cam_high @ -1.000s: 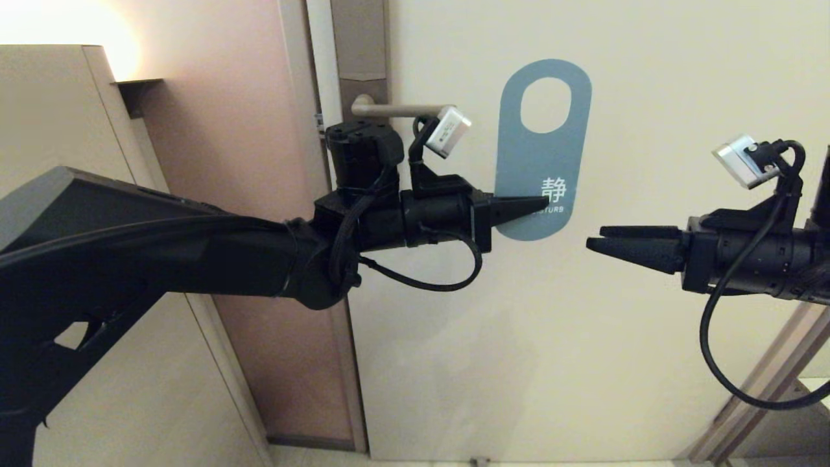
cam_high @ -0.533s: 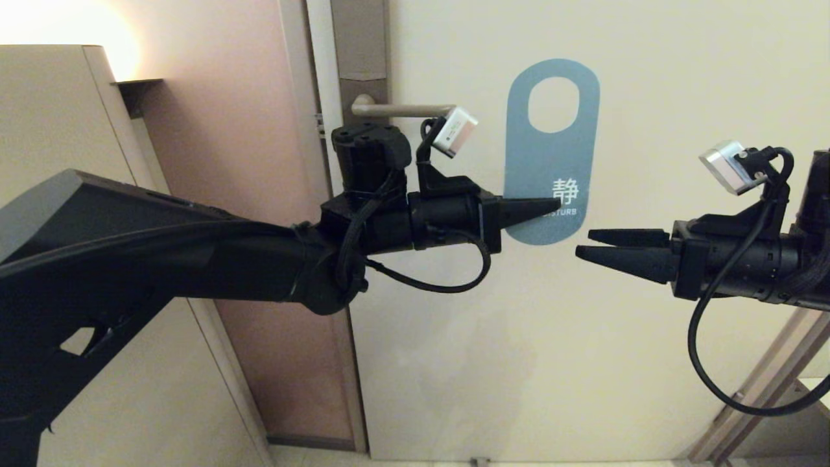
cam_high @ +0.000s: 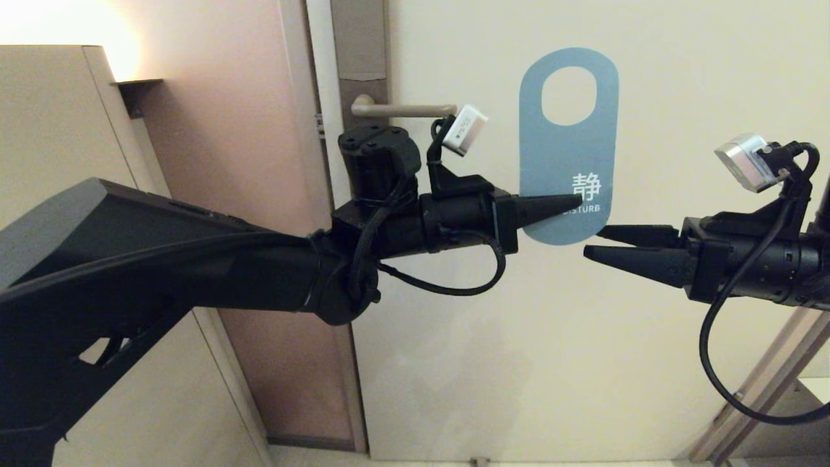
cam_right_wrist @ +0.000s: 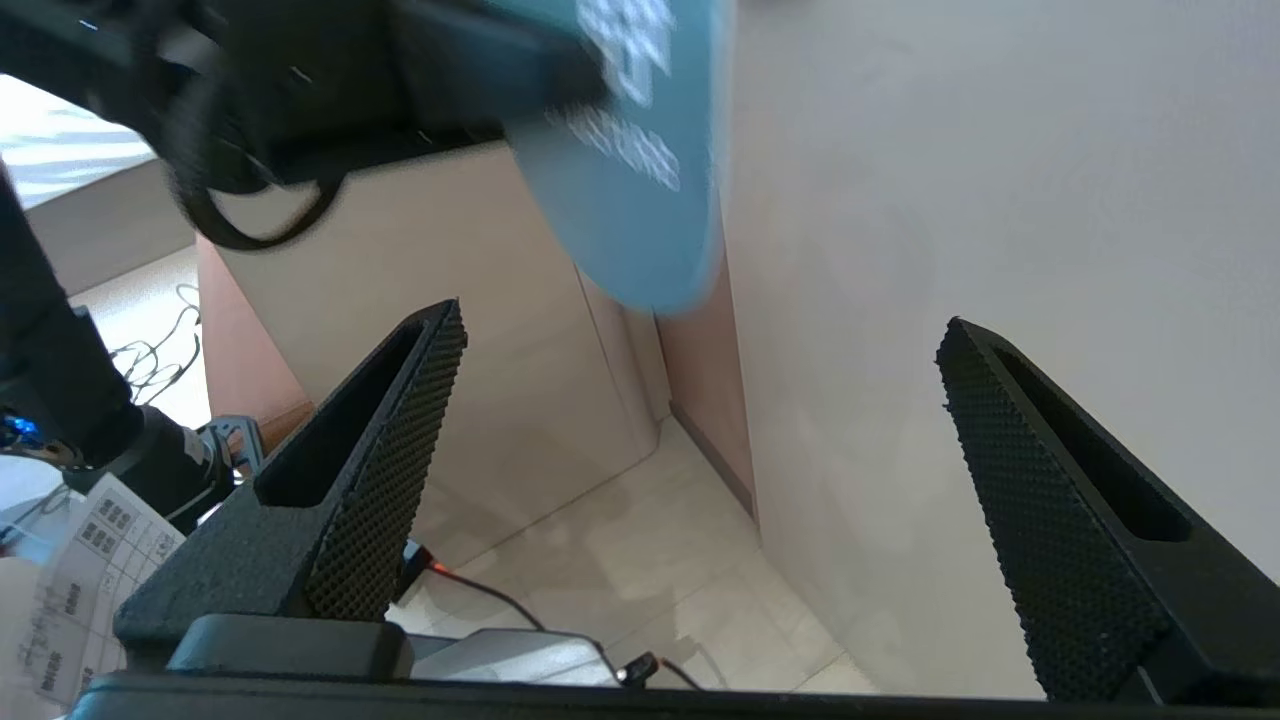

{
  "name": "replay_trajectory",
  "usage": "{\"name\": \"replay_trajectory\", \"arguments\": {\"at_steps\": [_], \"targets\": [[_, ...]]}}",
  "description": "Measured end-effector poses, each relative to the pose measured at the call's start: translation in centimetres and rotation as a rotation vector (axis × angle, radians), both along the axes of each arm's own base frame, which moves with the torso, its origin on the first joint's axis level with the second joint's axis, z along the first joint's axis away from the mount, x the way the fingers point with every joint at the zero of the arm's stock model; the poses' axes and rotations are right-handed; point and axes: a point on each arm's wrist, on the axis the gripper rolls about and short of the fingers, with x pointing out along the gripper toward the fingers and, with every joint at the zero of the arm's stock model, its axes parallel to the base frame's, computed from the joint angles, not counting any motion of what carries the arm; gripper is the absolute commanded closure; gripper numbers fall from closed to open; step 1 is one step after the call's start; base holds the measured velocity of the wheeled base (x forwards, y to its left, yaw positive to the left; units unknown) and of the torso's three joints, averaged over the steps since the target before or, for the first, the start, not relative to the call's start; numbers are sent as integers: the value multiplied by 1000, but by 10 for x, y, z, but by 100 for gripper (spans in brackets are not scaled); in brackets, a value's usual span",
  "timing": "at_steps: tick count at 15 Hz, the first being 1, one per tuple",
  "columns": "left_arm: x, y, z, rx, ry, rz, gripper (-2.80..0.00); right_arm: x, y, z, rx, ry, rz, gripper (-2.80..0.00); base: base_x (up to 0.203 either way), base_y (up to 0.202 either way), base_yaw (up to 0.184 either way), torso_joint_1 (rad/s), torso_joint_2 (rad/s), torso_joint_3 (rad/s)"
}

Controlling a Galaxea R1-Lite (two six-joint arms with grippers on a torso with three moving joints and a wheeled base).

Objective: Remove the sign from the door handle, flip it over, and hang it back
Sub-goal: Hand it to the other hand

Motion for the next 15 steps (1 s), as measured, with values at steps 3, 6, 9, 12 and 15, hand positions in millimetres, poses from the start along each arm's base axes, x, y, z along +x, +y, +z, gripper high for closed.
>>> {"name": "replay_trajectory", "arguments": {"at_steps": [3,6,9,12,15], "targets": [[-4,-5,-4,7,5,-13,0,-3,0,6,3,-23,0,-280,0,0,0,0,0,0],[-6,-7,-7,12,8,-20,0,-7,-1,6,4,-25,0,-280,0,0,0,0,0,0],[-7,-8,-8,9,5,-24,0,-9,-1,2,1,-13,-4,-280,0,0,0,0,0,0],[-7,-9,-8,8,4,-24,0,-5,0,0,-1,-5,0,-280,0,0,0,0,0,0],[-9,-11,-8,7,4,-30,0,-1,5,0,3,-25,13,-280,0,0,0,0,0,0]]}}
